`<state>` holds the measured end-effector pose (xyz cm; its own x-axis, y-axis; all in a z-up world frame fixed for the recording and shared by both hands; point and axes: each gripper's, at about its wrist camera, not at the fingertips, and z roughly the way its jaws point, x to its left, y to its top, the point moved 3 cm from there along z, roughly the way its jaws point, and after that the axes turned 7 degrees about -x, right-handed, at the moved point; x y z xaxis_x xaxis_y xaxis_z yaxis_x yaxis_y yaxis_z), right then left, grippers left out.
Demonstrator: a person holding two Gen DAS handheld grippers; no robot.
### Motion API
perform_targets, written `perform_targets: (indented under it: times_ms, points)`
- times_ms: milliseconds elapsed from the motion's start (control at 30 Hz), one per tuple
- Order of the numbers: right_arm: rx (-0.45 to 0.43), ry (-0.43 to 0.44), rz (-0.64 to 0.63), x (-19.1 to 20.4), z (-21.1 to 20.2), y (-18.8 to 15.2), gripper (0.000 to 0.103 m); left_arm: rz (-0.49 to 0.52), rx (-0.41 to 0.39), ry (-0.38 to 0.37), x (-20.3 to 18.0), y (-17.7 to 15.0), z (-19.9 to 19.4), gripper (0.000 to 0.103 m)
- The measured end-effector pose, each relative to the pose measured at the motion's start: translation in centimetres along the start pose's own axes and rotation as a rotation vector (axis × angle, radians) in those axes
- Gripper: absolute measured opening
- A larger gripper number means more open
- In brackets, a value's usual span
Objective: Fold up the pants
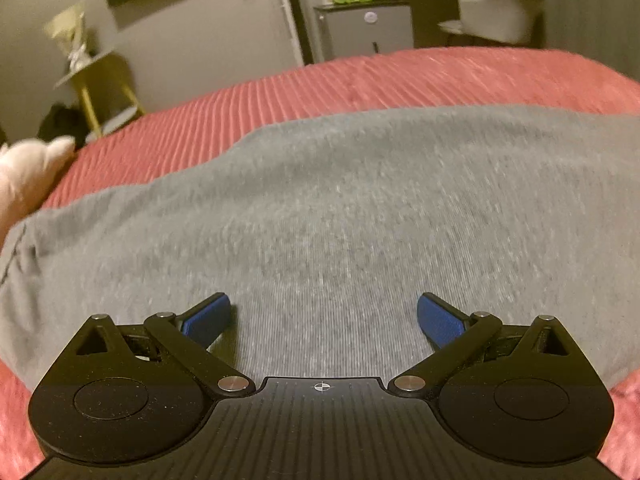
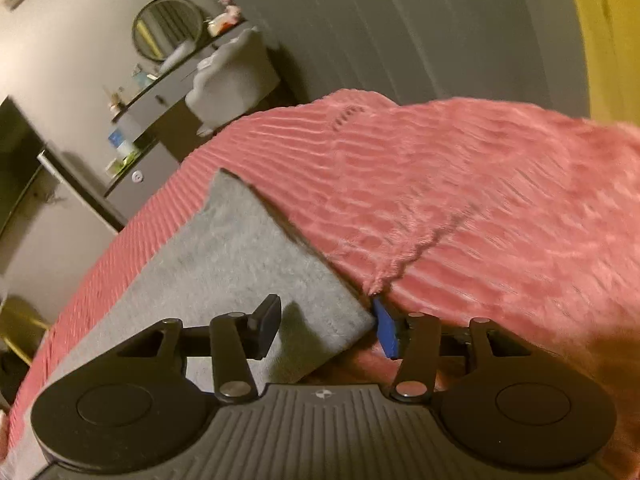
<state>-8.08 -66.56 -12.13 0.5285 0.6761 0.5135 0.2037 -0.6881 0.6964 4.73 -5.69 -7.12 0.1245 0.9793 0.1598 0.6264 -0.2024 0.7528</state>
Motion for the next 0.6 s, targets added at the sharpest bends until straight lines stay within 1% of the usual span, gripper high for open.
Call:
perform_targets:
  times_ms: [33, 100, 200, 267, 300, 333, 367, 400, 467, 533, 567, 600]
  points:
    - [-0.012, 0.009, -0.021, 0.6, -0.9, 0.0, 0.030, -0.022, 0.003, 0.001, 0.7, 0.2, 0.5, 0.103]
    - [-0.065, 0.031, -0.093, 2.2, -2.5, -0.1, 0.027, -0.039, 0.009, 0.013, 0.9, 0.2, 0.4, 0.103]
    - [-0.148, 0.092, -0.234, 5.0, -3.9, -0.8, 0.026, -0.040, 0.009, 0.018, 1.1, 0.1, 0.2, 0.103]
    - [-0.163, 0.086, -0.298, 6.1, -3.7, -1.1, 0.030, -0.036, 0.007, 0.016, 1.1, 0.3, -0.1, 0.103]
    - [-0.147, 0.064, -0.300, 6.2, -3.1, -1.1, 0.040, -0.030, 0.005, 0.013, 1.0, 0.2, -0.1, 0.103]
    - [-0.115, 0.039, -0.278, 5.9, -2.3, -1.1, 0.053, -0.024, 0.004, 0.007, 0.9, 0.3, 0.0, 0.103]
    - [-0.084, 0.022, -0.239, 5.4, -1.6, -1.1, 0.055, -0.021, 0.004, -0.002, 0.7, 0.3, 0.0, 0.103]
    - [-0.057, 0.018, -0.186, 4.8, -0.9, -1.0, 0.056, -0.023, 0.000, -0.020, 0.6, 0.4, -0.3, 0.103]
    - [-0.027, 0.030, -0.078, 3.6, -0.2, -0.8, 0.056, -0.032, -0.021, -0.060, 0.3, 0.7, -1.0, 0.103]
    - [-0.031, 0.034, -0.026, 3.3, -0.5, -0.5, 0.057, -0.044, -0.050, -0.090, 0.0, 1.1, -1.6, 0.103]
    - [-0.040, 0.034, -0.024, 3.4, -0.7, -0.3, 0.057, -0.054, -0.060, -0.100, -0.1, 1.3, -1.9, 0.103]
    - [-0.063, 0.029, -0.034, 3.4, -1.2, 0.0, 0.062, -0.069, -0.065, -0.119, -0.2, 1.4, -2.1, 0.103]
